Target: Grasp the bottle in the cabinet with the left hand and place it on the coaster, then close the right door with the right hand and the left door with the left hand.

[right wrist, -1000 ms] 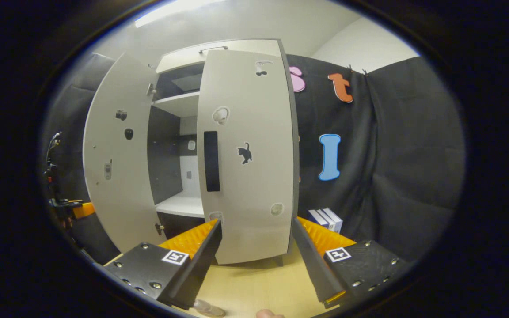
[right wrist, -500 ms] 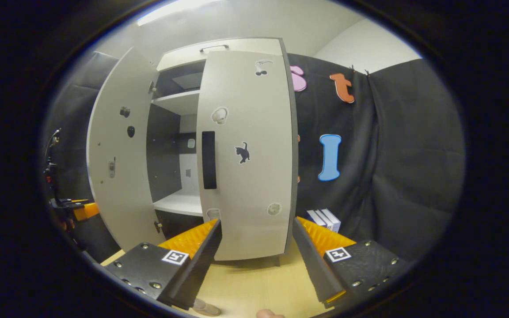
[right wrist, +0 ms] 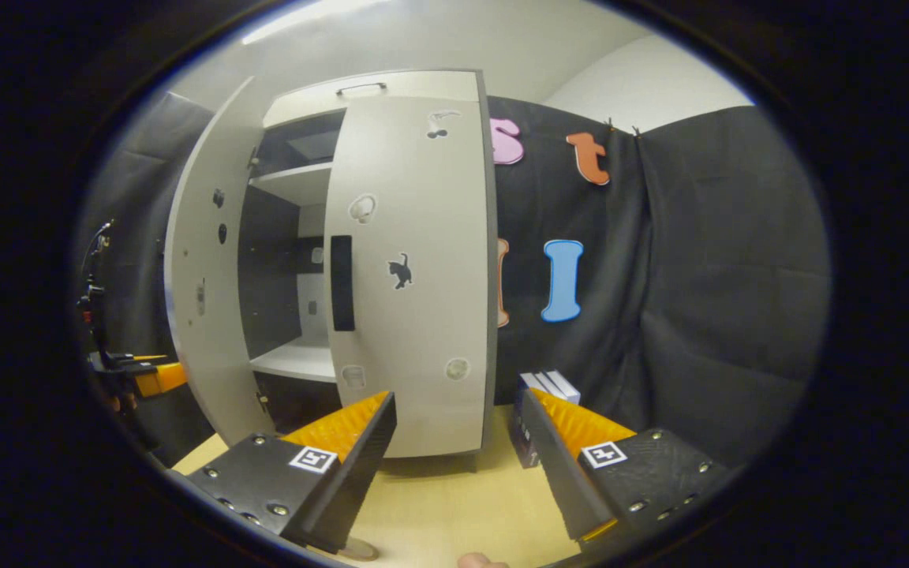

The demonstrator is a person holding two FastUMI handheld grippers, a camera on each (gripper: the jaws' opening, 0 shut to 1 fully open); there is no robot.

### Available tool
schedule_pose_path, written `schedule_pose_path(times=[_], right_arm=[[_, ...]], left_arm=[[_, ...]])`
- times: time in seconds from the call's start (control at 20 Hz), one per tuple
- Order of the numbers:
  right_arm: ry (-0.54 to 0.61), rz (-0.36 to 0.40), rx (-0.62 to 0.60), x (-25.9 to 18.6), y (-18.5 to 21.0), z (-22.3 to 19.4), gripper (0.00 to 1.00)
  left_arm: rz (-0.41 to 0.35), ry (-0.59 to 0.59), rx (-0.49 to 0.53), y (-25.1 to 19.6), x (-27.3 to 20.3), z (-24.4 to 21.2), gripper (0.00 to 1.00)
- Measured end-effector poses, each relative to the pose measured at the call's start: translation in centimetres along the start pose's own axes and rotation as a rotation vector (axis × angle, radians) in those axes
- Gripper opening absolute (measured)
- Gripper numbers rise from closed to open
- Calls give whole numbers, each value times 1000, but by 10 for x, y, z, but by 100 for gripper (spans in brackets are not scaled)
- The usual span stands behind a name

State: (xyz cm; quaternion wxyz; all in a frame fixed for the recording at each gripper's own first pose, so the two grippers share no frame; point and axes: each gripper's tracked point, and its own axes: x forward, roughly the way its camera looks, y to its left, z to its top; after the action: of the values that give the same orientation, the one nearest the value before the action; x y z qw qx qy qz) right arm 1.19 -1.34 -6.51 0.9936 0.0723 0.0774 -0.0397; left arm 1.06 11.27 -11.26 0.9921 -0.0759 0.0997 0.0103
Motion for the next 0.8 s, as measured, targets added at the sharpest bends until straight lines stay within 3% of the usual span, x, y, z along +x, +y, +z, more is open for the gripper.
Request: schedule_pose_path(times=[0.3,0.35,0.7,0.75,0.8], right_arm=[[-2,-47,13,-5,-22,-2,94],[-1,-55,16,-5,-25,-3,97],[-10,-99,47,-12,-49,-5,94],[-11,-105,53,-13,-52,-6,97],[-11,-109,60,-13,-54,-6,94]], left_arm=[[-75,4,21,-31,11,2,87],[-95,5,23,-39,12,3,87],[-171,5,109,-75,19,6,87],[-178,5,115,-78,19,6,87],[-186,6,117,-80,18,6,87]])
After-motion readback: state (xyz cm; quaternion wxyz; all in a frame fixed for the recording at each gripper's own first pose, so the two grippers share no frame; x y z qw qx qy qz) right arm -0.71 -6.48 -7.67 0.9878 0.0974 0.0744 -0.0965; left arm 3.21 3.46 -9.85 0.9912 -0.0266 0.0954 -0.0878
